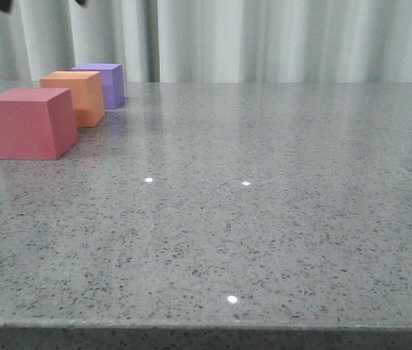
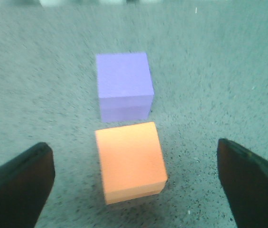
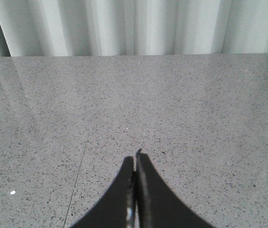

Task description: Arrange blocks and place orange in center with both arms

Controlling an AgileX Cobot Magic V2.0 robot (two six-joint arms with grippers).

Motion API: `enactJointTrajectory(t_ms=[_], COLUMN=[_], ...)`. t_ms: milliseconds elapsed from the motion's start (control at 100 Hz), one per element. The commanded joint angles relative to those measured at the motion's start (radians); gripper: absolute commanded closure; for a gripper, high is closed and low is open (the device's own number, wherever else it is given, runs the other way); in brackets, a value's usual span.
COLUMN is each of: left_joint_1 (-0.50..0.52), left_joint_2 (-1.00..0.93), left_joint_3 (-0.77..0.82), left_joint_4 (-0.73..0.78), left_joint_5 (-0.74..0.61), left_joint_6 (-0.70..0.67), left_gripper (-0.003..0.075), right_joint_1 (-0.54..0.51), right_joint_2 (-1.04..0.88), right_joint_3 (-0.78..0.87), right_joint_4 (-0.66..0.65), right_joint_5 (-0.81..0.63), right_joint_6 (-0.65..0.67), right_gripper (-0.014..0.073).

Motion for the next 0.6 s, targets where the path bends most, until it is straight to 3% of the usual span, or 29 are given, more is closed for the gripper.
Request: enactJointTrajectory(t_ms=[0,180,590], left_joint_1=[0.028,0.077,0.084], left_joint_2=[-0.143,-0.363,-0.853], left_joint_3=[0.053,0.259,0.712], left_joint_4=[-0.004,-0.004,0.001], left_joint_5=[-0.098,-0.155,-0.126], left_joint_6=[-0.002,-0.002,-0.002], left_gripper=[0.0080,0.0080,0.0082], right_joint_1=[-0.007,-0.007,-0.007], right_joint_2=[0.002,0.002,0.002], right_joint_3=[-0.027,-0.027,-0.027], right_joint_4=[-0.012,-0.012,-0.012], right_joint_5=[-0.084,-0.084,-0.084], right_joint_6=[-0.006,-0.006,-0.006], right_gripper=[0.0662,0.0662,0.0662])
